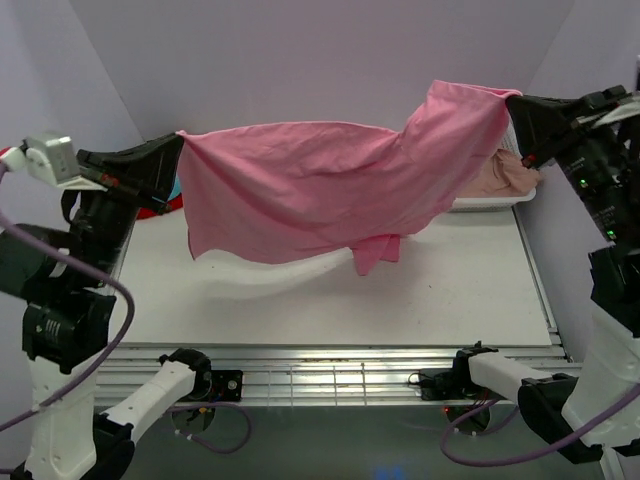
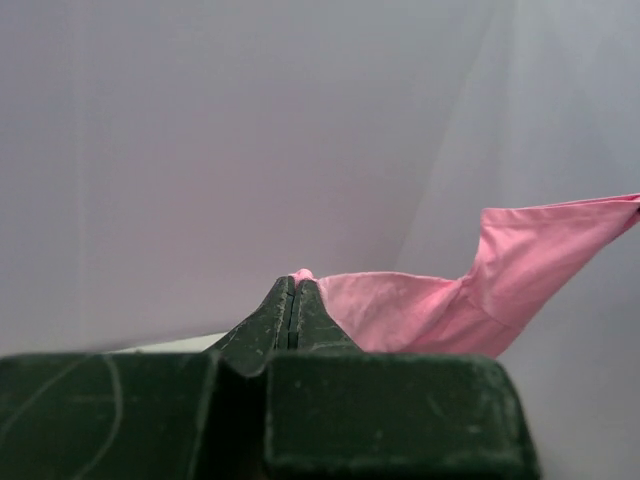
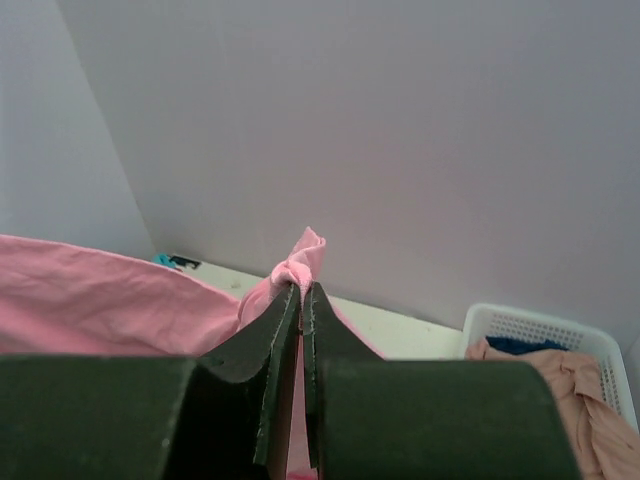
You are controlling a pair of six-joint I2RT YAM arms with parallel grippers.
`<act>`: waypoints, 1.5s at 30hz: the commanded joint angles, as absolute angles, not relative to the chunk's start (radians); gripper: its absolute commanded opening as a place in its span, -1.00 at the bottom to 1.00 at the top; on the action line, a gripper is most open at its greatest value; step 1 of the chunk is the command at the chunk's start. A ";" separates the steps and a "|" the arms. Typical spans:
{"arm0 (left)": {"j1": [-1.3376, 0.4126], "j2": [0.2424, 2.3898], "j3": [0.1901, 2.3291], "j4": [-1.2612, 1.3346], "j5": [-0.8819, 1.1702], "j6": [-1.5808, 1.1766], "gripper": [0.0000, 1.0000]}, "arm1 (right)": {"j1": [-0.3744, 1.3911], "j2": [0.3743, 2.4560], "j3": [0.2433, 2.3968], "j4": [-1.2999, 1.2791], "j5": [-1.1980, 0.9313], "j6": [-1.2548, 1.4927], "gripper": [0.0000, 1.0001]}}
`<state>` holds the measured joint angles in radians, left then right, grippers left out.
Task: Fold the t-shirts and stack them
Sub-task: Flatten the tshirt out
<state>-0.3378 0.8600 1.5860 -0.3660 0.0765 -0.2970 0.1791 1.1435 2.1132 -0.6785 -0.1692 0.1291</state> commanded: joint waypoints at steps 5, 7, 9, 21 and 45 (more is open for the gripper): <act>-0.339 0.792 1.672 -0.474 0.215 -0.403 -1.00 | 0.179 1.069 2.255 -0.640 -0.212 0.213 -0.85; -0.339 0.784 1.678 -0.476 0.228 -0.420 -1.00 | 0.179 1.063 2.263 -0.623 -0.216 0.224 -0.85; -0.339 0.779 1.677 -0.474 0.227 -0.426 -1.00 | 0.179 1.066 2.267 -0.606 -0.212 0.238 -0.85; -0.339 0.836 1.425 -0.329 -0.070 -0.379 -1.00 | 0.179 1.227 2.054 -0.517 -0.140 0.198 -0.85; -0.245 1.923 1.241 0.278 -0.416 -0.170 -1.00 | 0.178 2.356 2.239 -0.433 -0.066 0.124 -0.85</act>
<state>-0.2600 1.8931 1.1542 0.2043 -0.3904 -0.2333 0.1791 2.4081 2.2234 -0.5087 -0.0940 0.1452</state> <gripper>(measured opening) 0.014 0.081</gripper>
